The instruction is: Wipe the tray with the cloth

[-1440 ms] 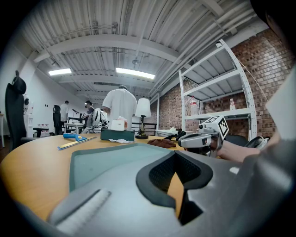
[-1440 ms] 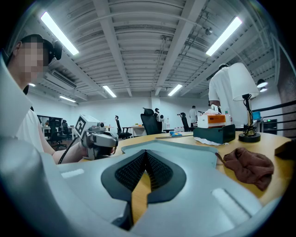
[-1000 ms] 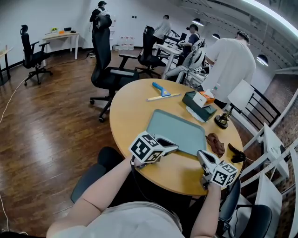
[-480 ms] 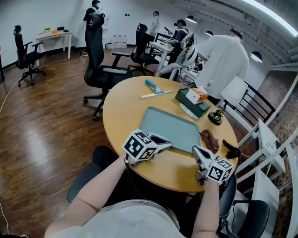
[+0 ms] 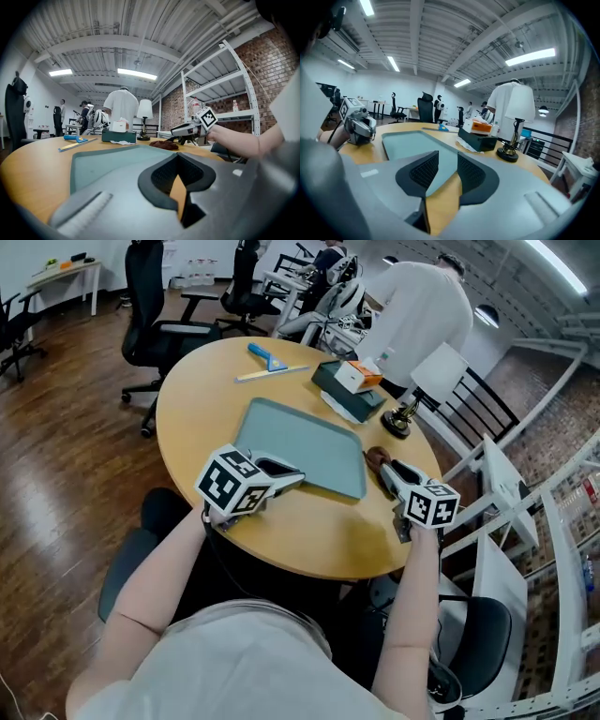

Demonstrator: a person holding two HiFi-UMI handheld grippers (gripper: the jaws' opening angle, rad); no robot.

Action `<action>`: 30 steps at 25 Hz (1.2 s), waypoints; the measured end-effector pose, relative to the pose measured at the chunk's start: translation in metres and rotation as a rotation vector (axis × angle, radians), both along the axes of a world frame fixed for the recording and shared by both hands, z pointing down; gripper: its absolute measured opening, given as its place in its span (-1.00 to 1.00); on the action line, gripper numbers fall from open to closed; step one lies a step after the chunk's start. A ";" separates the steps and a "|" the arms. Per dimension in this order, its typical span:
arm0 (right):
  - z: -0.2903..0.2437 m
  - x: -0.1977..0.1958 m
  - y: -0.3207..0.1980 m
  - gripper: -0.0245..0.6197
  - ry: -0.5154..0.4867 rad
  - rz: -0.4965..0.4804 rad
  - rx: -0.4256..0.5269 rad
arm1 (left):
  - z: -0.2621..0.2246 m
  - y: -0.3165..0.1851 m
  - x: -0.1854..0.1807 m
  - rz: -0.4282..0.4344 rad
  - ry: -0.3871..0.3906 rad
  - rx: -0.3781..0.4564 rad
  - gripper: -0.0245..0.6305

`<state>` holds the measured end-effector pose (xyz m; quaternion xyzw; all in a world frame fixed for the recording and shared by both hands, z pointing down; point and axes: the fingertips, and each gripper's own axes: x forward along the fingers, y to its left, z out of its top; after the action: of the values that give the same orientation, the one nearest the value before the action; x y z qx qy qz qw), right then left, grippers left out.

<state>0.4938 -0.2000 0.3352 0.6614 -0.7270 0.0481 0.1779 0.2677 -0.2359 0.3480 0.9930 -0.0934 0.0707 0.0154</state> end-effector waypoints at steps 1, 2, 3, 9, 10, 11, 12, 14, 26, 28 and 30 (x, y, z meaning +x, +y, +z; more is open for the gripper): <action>0.005 0.011 -0.001 -0.49 -0.001 0.026 -0.032 | 0.001 0.001 0.001 0.004 0.001 -0.005 -0.92; 0.011 0.022 -0.001 -0.41 0.001 0.051 -0.067 | 0.002 0.002 0.002 0.007 0.003 -0.011 -0.92; 0.017 0.034 -0.003 -0.33 0.009 0.079 -0.101 | 0.003 0.003 0.003 0.010 0.004 -0.015 -0.92; 0.057 0.088 -0.021 -0.09 0.062 0.212 -0.271 | 0.005 0.001 0.007 0.016 0.008 -0.018 -0.92; 0.063 0.090 -0.024 -0.03 0.062 0.213 -0.290 | 0.004 0.001 0.006 0.016 0.008 -0.018 -0.92; 0.066 0.092 -0.029 -0.01 0.060 0.212 -0.303 | 0.004 0.001 0.006 0.015 0.008 -0.018 -0.92; 0.068 0.093 -0.033 -0.01 0.058 0.213 -0.311 | 0.003 0.002 0.006 0.015 0.008 -0.017 -0.92; 0.075 0.096 -0.040 0.00 0.062 0.220 -0.338 | 0.003 0.002 0.005 0.014 0.008 -0.016 -0.92; 0.062 0.098 -0.050 -0.50 0.148 0.228 -0.347 | 0.004 0.005 0.006 0.012 0.006 -0.014 -0.92; 0.035 0.085 -0.061 -0.50 0.179 0.214 -0.268 | 0.004 0.005 0.007 0.011 0.007 -0.014 -0.92; 0.014 0.071 -0.073 -0.50 0.210 0.185 -0.212 | 0.004 0.005 0.007 0.011 0.007 -0.015 -0.92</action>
<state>0.5648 -0.2735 0.3492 0.7046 -0.6311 0.0712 0.3166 0.2748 -0.2310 0.3518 0.9936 -0.0874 0.0680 0.0228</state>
